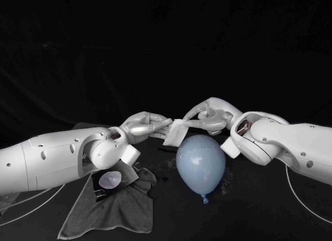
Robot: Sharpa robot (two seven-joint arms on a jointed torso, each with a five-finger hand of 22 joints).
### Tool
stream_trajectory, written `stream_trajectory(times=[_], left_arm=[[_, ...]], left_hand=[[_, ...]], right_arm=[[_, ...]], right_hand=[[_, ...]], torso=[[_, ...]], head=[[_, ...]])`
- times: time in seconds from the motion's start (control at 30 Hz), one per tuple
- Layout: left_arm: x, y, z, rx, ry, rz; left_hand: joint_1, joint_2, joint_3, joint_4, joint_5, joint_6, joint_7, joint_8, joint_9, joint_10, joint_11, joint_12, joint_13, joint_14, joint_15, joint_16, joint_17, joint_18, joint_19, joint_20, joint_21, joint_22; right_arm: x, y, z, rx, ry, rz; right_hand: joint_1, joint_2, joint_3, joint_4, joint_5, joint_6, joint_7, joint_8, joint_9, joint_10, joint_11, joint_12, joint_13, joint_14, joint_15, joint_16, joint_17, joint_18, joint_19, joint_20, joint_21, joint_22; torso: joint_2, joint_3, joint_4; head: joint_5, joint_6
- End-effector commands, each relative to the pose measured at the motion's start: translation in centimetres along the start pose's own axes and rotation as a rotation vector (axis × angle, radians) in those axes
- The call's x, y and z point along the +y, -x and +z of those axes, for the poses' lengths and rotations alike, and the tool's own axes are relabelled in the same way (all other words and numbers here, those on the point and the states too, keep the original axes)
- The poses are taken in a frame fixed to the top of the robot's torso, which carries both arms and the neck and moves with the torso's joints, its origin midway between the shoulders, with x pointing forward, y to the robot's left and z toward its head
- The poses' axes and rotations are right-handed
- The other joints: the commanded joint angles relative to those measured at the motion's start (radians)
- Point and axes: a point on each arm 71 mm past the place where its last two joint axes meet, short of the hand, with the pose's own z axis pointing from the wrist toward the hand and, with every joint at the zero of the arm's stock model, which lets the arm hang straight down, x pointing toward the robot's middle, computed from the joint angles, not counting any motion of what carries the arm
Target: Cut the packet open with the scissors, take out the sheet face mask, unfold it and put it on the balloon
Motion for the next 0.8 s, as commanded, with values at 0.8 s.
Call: stream_trajectory(times=[0.8], left_arm=[[0.12,0.06,0.04,-0.018,0.029,-0.01]], left_hand=[[0.056,-0.029,0.077,-0.114,-0.002,-0.049,0.03,-0.02,0.007,-0.019,0.017,-0.009,-0.001,0.013,0.004,0.0,0.016,0.001,0.039,-0.029,0.019,0.001]], right_arm=[[0.04,0.05,0.0,-0.016,-0.002,-0.008]], right_hand=[[0.004,0.008,0.004,-0.004,0.005,0.002,-0.001,0.004,0.102,0.12,-0.022,0.005,0.263,0.127,-0.026,0.003,0.263,0.009,-0.001,-0.004,-0.002,0.171]], torso=[[-0.001,-0.0004,0.0002]], head=[[-0.003,0.0]])
